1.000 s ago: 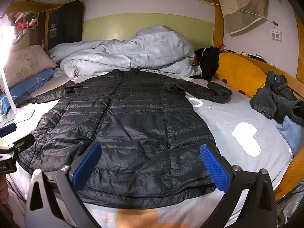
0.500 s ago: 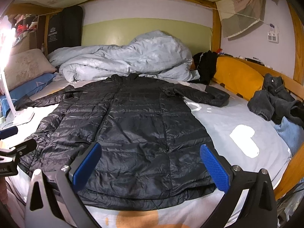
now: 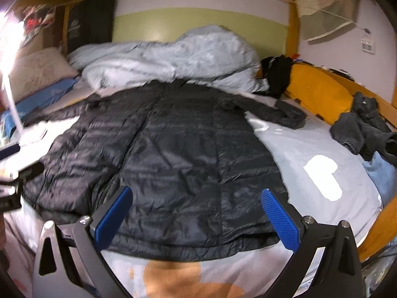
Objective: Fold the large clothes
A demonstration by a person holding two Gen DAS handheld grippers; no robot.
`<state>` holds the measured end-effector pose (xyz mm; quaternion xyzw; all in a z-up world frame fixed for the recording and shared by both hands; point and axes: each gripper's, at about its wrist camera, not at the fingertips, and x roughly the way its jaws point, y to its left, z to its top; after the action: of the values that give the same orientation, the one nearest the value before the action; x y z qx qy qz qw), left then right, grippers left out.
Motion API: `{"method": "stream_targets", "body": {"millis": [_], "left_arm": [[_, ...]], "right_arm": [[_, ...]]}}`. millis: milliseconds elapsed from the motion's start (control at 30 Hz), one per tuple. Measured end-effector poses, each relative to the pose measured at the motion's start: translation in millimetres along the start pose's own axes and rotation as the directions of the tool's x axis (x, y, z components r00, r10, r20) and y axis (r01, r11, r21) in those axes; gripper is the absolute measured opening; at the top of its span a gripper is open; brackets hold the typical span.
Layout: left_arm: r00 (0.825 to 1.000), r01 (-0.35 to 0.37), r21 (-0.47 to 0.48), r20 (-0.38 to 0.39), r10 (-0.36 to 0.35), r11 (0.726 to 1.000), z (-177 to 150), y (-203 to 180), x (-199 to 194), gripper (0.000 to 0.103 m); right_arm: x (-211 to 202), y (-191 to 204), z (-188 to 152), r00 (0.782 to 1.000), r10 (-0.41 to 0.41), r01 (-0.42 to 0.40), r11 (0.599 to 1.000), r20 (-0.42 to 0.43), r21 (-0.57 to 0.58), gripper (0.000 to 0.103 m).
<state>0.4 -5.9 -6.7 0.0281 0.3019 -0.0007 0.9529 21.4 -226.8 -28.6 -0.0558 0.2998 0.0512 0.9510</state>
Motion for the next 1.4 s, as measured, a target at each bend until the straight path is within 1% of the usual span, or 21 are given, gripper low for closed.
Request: {"method": "stream_targets", "body": {"millis": [200,367,400,500,600,633,700,733,800,833,867,933,967,1033,1067,1100,1167,1233,1300,1367,1400], "left_arm": [[1.0,0.007,-0.012,-0.019,-0.007,1.0,-0.3,1.3,3.8,0.103],[0.997,0.046,0.051,-0.059,-0.043,0.998,-4.9,-8.0,11.5,0.103],[0.998,0.039,0.063,-0.049,-0.036,0.997,-5.5,-10.2,9.9,0.103],[1.0,0.011,0.106,-0.002,-0.01,0.994,-5.1,-15.2,2.1,0.103],[1.0,0.014,0.114,-0.006,-0.014,0.993,-5.3,-15.1,1.7,0.103],[1.0,0.024,0.113,-0.017,-0.023,0.993,-5.5,-14.7,2.9,0.103],[0.999,0.026,0.112,-0.022,-0.023,0.993,-5.3,-13.8,4.6,0.103],[1.0,0.022,0.113,-0.02,-0.02,0.993,-5.0,-13.3,4.9,0.103],[0.999,0.029,0.113,-0.025,-0.026,0.993,-5.2,-12.9,5.3,0.103],[0.998,0.052,0.116,-0.047,-0.047,0.992,-5.9,-13.2,7.8,0.103],[0.995,0.074,0.124,-0.074,-0.066,0.99,-7.8,-14.8,10.8,0.103],[0.989,0.1,0.144,-0.126,-0.082,0.984,-14.0,-19.7,18.6,0.103],[0.984,0.115,0.162,-0.15,-0.091,0.98,-17.9,-23.6,22.0,0.103],[0.971,0.151,0.225,-0.214,-0.102,0.963,-28.6,-34.3,29.8,0.103],[0.965,0.157,0.273,-0.249,-0.088,0.949,-36.2,-42.1,34.1,0.103],[0.963,0.142,0.334,-0.266,-0.052,0.932,-45.0,-50.6,37.8,0.103],[0.968,0.078,0.443,-0.246,0.037,0.893,-61.0,-64.1,41.9,0.103],[0.967,0.029,0.498,-0.232,0.101,0.867,-70.6,-69.7,46.8,0.103],[0.964,-0.025,0.495,-0.219,0.153,0.869,-72.5,-65.4,52.8,0.103],[0.96,-0.085,0.451,-0.201,0.193,0.889,-66.2,-52.8,56.5,0.103],[0.957,-0.131,0.42,-0.182,0.224,0.898,-61.2,-44.1,57.9,0.103]], "right_arm": [[12.5,23.8,-14.0,0.997,0.01,-0.023,0.986,-0.08,-0.163,0.103],[28.4,46.7,-35.5,0.98,0.032,-0.093,0.947,-0.199,-0.306,0.103],[30.5,52.6,-40.7,0.978,0.018,-0.092,0.933,-0.21,-0.349,0.103],[31.3,57.0,-47.6,0.981,-0.02,-0.062,0.912,-0.195,-0.406,0.103],[38.4,59.2,-56.8,0.971,-0.03,-0.078,0.895,-0.235,-0.439,0.103],[41.7,60.4,-59.0,0.969,-0.048,-0.068,0.89,-0.241,-0.452,0.103],[54.1,59.5,-64.6,0.956,-0.127,-0.014,0.88,-0.264,-0.475,0.103],[57.1,55.5,-63.5,0.951,-0.132,-0.012,0.888,-0.28,-0.46,0.103],[61.0,46.5,-57.2,0.949,-0.105,-0.025,0.916,-0.297,-0.401,0.103],[61.5,39.6,-51.5,0.953,-0.107,-0.005,0.931,-0.284,-0.365,0.103],[60.5,31.6,-44.7,0.957,-0.139,0.048,0.941,-0.254,-0.335,0.103],[58.6,13.6,-33.5,0.954,-0.211,0.148,0.949,-0.213,-0.278,0.103],[57.7,7.1,-29.1,0.953,-0.213,0.159,0.957,-0.214,-0.244,0.103],[53.1,-6.3,-21.5,0.961,-0.18,0.15,0.977,-0.209,-0.15,0.103],[50.4,-9.6,-20.0,0.965,-0.167,0.144,0.982,-0.204,-0.124,0.103],[47.8,-11.9,-18.7,0.966,-0.163,0.143,0.984,-0.199,-0.109,0.103],[47.2,-9.6,-18.9,0.965,-0.178,0.158,0.98,-0.193,-0.118,0.1],[46.7,-7.1,-20.5,0.963,-0.184,0.16,0.978,-0.195,-0.132,0.099],[47.6,-7.0,-21.5,0.964,-0.179,0.152,0.978,-0.199,-0.142,0.096],[51.4,-8.1,-22.1,0.961,-0.187,0.157,0.975,-0.205,-0.154,0.095],[53.6,-7.4,-21.3,0.958,-0.198,0.166,0.973,-0.207,-0.163,0.095]]}}
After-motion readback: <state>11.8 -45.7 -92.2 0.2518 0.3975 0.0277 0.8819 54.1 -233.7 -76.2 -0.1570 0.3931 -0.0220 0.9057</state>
